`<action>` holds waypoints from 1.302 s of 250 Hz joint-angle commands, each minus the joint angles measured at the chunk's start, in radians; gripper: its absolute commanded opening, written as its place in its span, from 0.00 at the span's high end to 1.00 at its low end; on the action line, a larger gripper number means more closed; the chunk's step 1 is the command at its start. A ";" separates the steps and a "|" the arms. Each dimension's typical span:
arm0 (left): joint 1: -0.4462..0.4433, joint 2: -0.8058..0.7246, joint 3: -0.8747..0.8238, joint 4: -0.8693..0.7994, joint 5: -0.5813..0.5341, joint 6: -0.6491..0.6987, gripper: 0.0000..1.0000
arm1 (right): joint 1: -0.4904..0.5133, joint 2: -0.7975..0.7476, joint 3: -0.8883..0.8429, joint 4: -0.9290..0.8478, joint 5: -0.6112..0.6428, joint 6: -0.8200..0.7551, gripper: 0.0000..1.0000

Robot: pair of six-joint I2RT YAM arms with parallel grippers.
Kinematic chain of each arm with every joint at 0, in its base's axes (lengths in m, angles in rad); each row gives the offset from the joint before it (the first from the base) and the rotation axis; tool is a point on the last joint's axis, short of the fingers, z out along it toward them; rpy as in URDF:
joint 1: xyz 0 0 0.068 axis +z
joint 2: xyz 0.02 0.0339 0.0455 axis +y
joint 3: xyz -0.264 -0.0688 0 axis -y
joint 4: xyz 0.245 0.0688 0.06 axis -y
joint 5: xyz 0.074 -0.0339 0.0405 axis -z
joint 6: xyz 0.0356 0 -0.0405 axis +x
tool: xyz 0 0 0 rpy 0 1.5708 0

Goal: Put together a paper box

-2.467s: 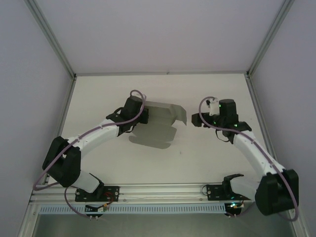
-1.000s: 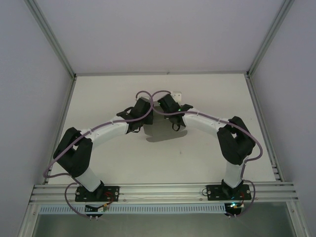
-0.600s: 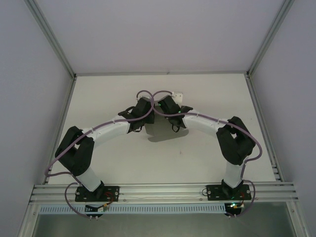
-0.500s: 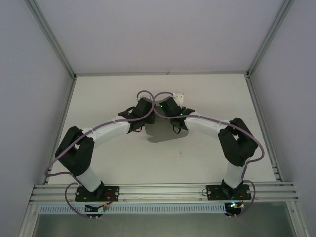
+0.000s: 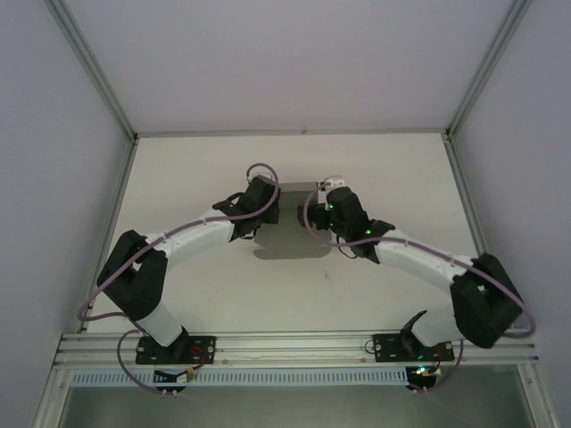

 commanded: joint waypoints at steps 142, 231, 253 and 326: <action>-0.054 0.199 0.464 -0.907 0.210 0.851 1.00 | -0.019 -0.483 -0.011 -0.606 0.259 0.179 0.00; -0.133 0.453 0.586 -0.968 -0.101 0.770 1.00 | -0.089 -0.376 0.029 -0.671 0.207 0.178 0.00; -0.157 0.544 0.633 -0.958 -0.200 0.731 1.00 | -0.106 -0.367 0.021 -0.660 0.193 0.177 0.00; -0.220 0.723 0.635 -0.786 -0.447 0.550 1.00 | -0.154 -0.385 -0.026 -0.630 0.153 0.168 0.00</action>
